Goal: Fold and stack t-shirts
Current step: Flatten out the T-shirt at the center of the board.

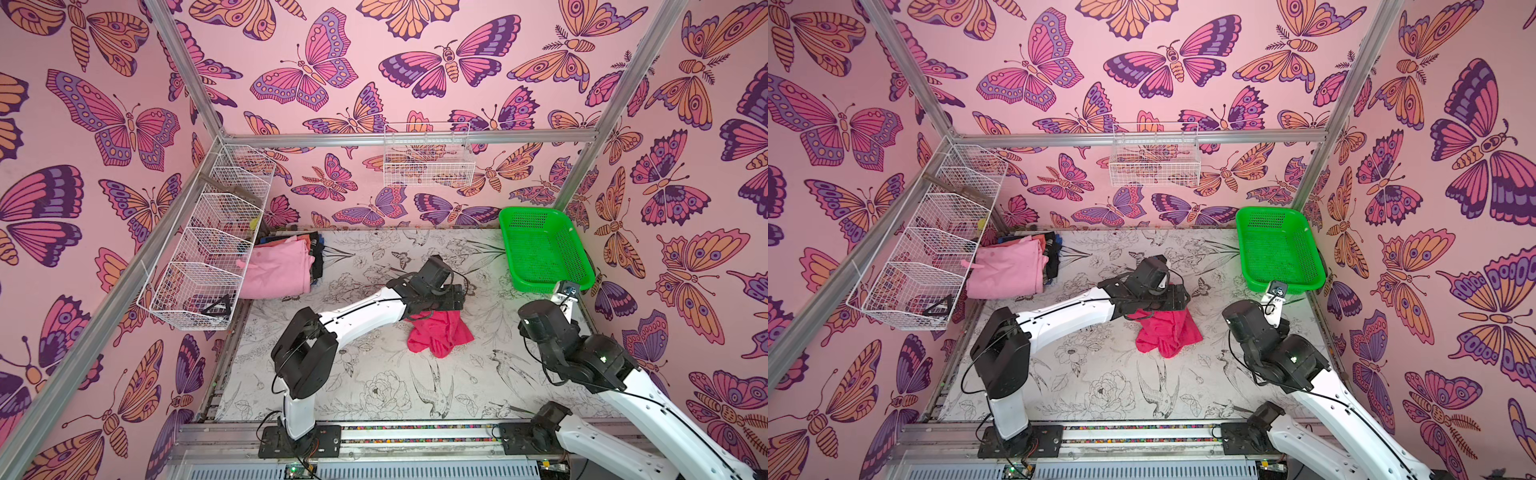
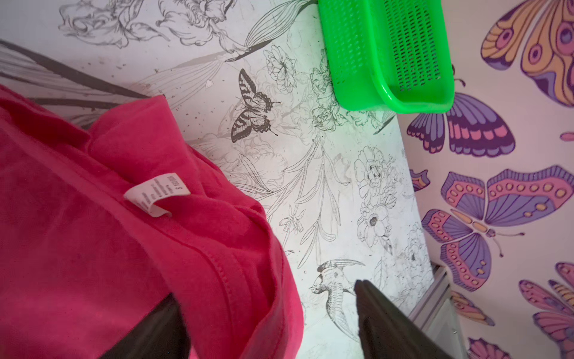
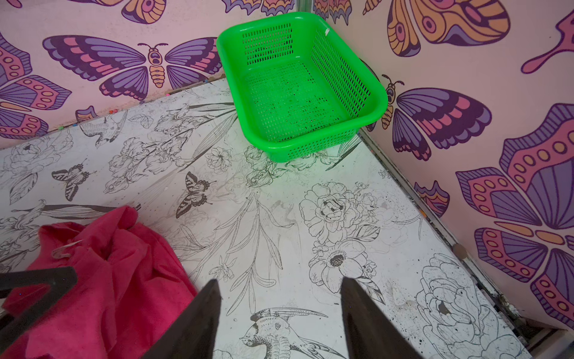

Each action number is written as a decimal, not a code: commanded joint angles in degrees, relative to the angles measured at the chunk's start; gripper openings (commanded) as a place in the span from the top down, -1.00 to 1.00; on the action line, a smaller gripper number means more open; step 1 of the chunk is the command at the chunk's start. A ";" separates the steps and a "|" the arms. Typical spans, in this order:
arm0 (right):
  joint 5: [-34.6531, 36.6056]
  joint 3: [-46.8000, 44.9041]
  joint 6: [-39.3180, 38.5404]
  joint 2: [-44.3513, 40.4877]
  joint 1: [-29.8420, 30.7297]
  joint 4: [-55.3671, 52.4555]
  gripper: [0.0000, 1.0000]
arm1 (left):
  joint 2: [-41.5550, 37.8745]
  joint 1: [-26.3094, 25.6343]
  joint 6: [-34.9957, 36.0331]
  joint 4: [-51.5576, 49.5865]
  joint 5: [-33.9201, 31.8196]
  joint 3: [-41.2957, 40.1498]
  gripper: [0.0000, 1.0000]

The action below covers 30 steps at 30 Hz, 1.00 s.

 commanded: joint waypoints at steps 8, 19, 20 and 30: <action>-0.14 0.90 0.45 0.39 0.18 -0.84 -0.09 | 1.38 -0.14 1.28 -4.25 0.40 3.05 0.71; -5.35 -2.22 1.77 3.19 0.18 2.53 -0.08 | -3.90 1.05 7.07 -14.48 -5.56 10.93 1.00; -5.75 -2.49 1.82 3.31 0.18 2.85 -0.08 | -4.07 1.32 7.71 -16.05 -6.17 12.71 1.00; -11.24 -5.72 2.38 8.12 0.18 7.41 -0.18 | -0.72 2.22 14.79 -29.41 -11.27 33.62 1.00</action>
